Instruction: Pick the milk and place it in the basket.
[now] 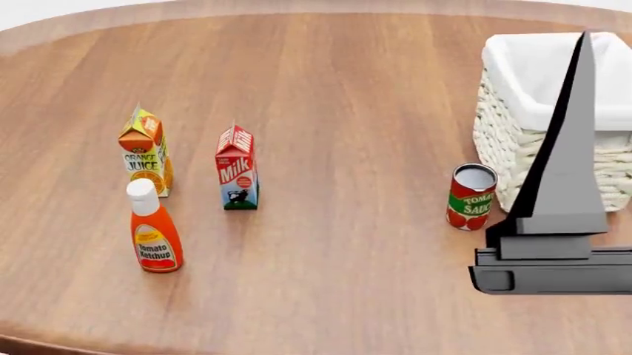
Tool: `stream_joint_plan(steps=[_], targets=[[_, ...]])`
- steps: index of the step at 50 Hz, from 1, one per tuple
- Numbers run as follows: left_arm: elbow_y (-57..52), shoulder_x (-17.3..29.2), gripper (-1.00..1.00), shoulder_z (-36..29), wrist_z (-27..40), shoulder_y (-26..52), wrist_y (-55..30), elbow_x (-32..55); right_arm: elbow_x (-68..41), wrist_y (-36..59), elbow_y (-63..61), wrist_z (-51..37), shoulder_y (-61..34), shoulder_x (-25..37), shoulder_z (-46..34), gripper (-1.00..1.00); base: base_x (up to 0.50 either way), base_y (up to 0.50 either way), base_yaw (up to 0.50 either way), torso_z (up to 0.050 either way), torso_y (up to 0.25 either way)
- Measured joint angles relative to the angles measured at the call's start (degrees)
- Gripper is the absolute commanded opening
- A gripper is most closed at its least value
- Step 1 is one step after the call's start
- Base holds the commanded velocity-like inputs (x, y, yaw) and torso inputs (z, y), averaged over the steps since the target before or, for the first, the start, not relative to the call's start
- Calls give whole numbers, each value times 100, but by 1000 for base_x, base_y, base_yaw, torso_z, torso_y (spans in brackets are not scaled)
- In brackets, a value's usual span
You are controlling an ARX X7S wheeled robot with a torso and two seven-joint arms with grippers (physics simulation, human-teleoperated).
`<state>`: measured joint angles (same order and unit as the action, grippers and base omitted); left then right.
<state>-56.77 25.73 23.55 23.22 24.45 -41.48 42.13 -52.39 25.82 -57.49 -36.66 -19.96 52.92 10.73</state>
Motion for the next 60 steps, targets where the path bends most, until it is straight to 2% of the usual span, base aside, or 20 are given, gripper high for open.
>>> stream_joint_plan(steps=[60], targets=[[98,271,100,-155,290,-100,275,144,-8,-432,28,138,182,165,-214,100,490,0,0,0,1]])
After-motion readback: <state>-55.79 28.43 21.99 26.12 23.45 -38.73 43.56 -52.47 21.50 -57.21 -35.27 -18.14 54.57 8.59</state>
